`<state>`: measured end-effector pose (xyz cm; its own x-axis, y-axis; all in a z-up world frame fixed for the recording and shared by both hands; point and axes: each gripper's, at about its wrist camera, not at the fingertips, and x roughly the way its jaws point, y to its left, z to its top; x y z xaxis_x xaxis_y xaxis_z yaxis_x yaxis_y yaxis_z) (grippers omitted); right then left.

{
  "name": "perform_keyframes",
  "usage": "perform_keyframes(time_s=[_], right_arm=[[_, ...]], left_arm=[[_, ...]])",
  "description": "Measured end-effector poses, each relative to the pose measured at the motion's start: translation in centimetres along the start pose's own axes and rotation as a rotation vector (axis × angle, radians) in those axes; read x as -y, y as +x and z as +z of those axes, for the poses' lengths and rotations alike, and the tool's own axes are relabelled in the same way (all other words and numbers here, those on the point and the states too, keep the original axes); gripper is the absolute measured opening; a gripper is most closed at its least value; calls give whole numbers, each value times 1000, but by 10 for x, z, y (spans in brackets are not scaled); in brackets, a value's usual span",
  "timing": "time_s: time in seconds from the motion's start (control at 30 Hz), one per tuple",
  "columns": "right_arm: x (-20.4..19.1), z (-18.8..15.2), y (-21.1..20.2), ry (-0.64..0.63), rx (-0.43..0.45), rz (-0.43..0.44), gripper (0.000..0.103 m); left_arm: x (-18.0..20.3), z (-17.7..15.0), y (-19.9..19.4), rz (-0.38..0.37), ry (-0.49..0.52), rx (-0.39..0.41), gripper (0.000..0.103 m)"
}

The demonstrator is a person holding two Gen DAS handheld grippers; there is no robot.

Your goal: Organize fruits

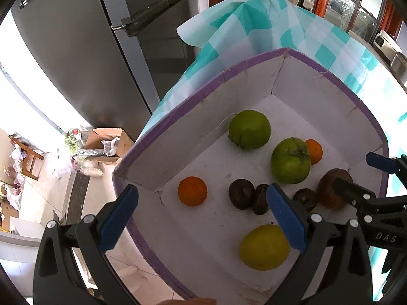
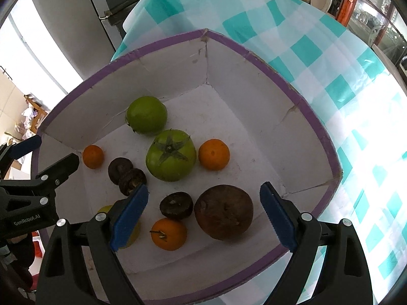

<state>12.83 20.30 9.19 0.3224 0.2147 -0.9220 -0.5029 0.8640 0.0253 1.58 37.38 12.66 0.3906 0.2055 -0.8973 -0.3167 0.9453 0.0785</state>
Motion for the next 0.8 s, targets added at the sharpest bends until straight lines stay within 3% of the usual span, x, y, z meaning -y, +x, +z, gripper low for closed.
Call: perform_keyframes(time_s=[0.8], right_arm=[[-8, 4, 14, 52, -3, 23, 87]], left_arm=[[-1, -3, 9, 2, 66, -7, 101]])
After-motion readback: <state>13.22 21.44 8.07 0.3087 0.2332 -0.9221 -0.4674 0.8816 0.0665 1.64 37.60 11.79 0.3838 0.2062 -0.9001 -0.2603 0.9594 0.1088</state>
